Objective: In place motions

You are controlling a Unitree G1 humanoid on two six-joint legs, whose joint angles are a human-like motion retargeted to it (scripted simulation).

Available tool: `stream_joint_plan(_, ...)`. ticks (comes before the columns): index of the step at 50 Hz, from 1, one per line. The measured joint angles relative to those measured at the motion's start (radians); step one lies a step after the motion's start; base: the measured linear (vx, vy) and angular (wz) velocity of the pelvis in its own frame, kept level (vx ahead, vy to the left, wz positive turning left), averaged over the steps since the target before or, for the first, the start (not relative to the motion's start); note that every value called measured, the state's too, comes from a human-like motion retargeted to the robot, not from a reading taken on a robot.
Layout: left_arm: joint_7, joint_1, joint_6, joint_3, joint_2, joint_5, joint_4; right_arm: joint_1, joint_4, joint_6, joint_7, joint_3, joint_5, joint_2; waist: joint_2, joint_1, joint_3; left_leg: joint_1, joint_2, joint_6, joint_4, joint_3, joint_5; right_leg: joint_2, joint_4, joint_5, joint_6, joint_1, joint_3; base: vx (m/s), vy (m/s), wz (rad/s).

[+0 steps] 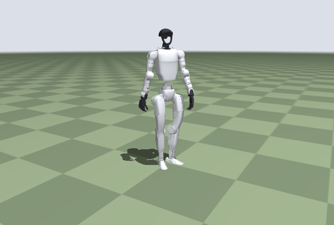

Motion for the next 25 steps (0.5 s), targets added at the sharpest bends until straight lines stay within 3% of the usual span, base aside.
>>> stream_joint_plan(7,-0.033,-0.075,-0.03,-0.002,0.019,-0.064,-0.049,0.06,0.065,0.033,-0.06,-0.074,0.093,-0.055,0.003,-0.009,0.005,-0.006,0.002,0.0,0.003,-0.002,0.004,0.0,-0.004,0.002,-0.001,0.003,-0.016,0.0,0.0,0.0)
stream_joint_plan(14,-0.007,-0.002,-0.038,-0.001,0.032,-0.001,-0.01,0.017,0.065,0.042,-0.078,-0.039,0.13,-0.025,0.009,0.008,0.004,-0.01,-0.001,0.0,0.005,-0.011,0.005,-0.003,-0.005,0.0,-0.001,0.004,-0.026,0.0,0.0,0.0)
stream_joint_plan(25,0.085,0.345,-0.018,0.225,0.017,-0.006,0.252,-0.218,-0.118,-0.043,0.05,0.155,0.068,0.098,0.009,0.024,0.005,0.007,-0.012,-0.003,-0.002,-0.016,0.001,-0.007,0.007,-0.01,-0.002,-0.001,0.002,0.0,0.0,0.0)
